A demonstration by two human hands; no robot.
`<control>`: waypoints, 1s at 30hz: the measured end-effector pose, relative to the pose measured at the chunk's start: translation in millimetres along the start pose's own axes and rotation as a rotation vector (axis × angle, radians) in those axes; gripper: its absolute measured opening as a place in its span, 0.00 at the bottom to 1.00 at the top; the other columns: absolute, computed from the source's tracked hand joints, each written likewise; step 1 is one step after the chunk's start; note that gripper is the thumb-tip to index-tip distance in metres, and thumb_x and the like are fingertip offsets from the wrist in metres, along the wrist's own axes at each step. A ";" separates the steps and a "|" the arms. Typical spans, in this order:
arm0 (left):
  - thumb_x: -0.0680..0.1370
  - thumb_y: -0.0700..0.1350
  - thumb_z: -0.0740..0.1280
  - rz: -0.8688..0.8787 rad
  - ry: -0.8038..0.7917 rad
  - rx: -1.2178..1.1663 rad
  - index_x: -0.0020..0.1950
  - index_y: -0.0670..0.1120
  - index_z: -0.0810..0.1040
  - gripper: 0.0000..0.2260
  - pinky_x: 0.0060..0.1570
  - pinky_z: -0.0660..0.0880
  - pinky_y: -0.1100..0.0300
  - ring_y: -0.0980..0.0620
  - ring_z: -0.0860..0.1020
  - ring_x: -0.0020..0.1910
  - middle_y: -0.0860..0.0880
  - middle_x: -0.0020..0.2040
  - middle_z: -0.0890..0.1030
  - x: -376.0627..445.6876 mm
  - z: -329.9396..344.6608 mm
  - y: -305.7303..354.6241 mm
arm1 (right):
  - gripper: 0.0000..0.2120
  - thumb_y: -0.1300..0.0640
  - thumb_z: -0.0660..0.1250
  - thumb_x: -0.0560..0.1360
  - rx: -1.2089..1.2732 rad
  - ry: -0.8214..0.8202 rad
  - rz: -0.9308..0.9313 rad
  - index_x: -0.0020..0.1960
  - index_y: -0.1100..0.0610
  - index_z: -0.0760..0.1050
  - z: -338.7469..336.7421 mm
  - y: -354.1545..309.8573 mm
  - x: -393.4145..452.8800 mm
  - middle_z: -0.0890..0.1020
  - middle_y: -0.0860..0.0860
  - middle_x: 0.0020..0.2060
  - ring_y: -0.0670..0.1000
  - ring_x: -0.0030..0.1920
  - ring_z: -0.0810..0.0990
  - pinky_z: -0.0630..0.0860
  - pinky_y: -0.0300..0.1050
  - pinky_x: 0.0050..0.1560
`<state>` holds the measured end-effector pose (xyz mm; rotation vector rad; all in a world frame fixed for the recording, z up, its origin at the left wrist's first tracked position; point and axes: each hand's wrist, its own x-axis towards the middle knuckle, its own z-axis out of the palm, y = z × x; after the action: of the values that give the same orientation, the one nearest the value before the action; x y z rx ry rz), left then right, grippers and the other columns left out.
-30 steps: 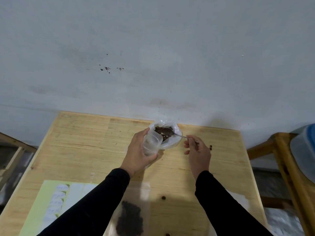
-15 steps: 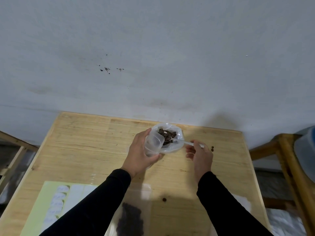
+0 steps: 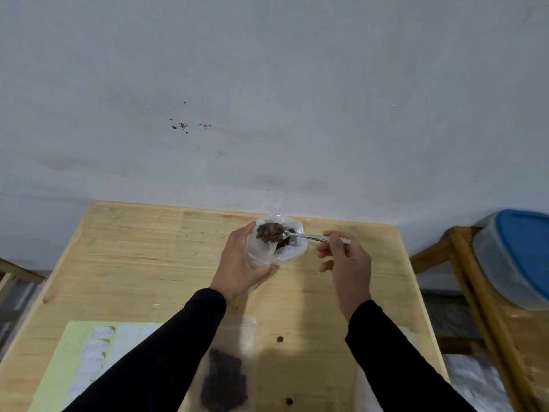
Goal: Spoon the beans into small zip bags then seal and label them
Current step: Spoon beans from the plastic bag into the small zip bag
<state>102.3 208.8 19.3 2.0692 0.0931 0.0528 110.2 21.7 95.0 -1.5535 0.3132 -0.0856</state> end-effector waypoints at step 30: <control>0.64 0.49 0.78 -0.081 -0.001 -0.012 0.73 0.52 0.61 0.42 0.64 0.65 0.63 0.59 0.67 0.63 0.56 0.64 0.65 4.7 5.3 1.6 | 0.06 0.62 0.60 0.79 0.077 0.069 0.373 0.51 0.62 0.76 6.9 54.6 31.0 0.81 0.57 0.36 0.50 0.33 0.77 0.73 0.37 0.26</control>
<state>107.5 203.8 18.2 2.0511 0.1759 0.0025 133.9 21.9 36.4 -1.3956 0.6415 0.1389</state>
